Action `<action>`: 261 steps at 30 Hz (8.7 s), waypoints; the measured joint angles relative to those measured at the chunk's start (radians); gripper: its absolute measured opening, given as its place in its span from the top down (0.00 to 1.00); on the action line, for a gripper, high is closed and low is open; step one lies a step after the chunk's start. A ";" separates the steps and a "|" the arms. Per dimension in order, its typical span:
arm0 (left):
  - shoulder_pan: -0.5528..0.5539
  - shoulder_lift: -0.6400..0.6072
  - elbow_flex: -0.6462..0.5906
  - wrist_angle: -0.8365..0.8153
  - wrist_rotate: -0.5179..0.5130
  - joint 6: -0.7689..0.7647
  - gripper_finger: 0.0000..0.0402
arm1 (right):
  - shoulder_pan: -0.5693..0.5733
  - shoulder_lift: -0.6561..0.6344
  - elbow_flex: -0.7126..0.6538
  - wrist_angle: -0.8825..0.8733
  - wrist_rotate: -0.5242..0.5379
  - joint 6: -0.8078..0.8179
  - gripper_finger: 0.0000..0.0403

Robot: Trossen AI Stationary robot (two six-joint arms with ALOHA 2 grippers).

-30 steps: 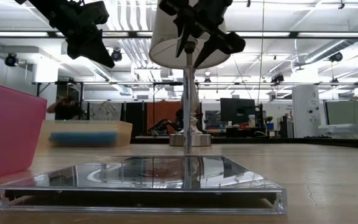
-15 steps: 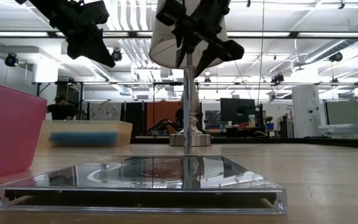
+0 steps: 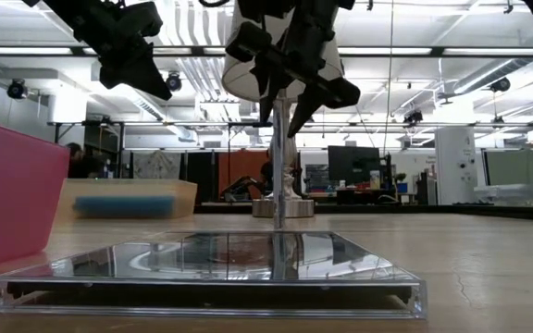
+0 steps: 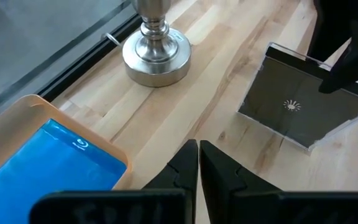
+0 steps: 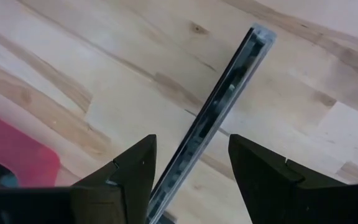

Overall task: Pick & place jewel cases by type
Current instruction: Put the top black cd case into the pink bin

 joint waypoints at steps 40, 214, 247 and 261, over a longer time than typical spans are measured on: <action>0.000 0.000 0.000 0.000 0.006 -0.015 1.00 | 0.037 -0.069 0.121 0.005 -0.075 -0.182 0.93; -0.031 0.355 0.886 -0.430 0.526 0.053 0.38 | 0.009 -0.090 0.573 -0.133 -0.251 -0.950 0.93; -0.031 0.360 0.886 -0.384 0.526 0.047 0.93 | -0.001 -0.154 0.573 -0.066 -0.250 -0.918 0.93; -0.032 0.360 0.886 -0.383 0.532 0.083 1.00 | -0.002 -0.154 0.573 -0.067 -0.251 -0.911 0.90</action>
